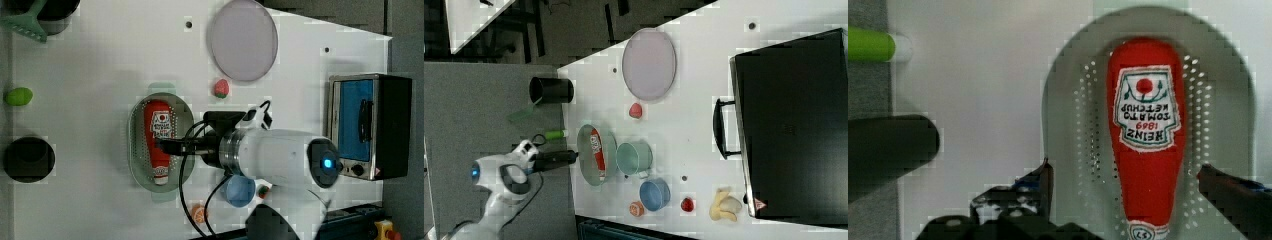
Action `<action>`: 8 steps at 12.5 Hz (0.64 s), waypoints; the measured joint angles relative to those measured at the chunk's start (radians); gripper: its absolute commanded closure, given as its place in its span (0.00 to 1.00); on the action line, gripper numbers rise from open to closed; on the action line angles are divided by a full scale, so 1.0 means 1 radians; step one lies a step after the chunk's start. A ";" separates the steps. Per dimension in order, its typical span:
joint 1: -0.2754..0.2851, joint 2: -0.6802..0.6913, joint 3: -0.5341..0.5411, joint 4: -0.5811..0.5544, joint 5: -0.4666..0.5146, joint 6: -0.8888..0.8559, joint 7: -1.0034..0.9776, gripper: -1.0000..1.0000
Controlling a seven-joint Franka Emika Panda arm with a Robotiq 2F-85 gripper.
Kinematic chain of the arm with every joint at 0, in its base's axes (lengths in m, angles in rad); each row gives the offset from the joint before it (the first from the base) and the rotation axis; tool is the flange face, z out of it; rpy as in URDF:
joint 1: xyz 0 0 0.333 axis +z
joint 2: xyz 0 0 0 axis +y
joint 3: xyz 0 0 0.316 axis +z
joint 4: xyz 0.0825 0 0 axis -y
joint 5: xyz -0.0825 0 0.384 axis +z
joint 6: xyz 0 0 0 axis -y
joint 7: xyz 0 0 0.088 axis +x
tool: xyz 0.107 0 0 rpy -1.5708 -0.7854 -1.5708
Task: Pick ketchup from strainer and place it on the table
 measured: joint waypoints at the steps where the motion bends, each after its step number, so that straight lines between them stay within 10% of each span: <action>1: 0.000 0.033 -0.007 -0.025 -0.009 0.036 0.003 0.00; 8: 0.017 0.247 -0.059 -0.063 -0.019 0.193 0.009 0.00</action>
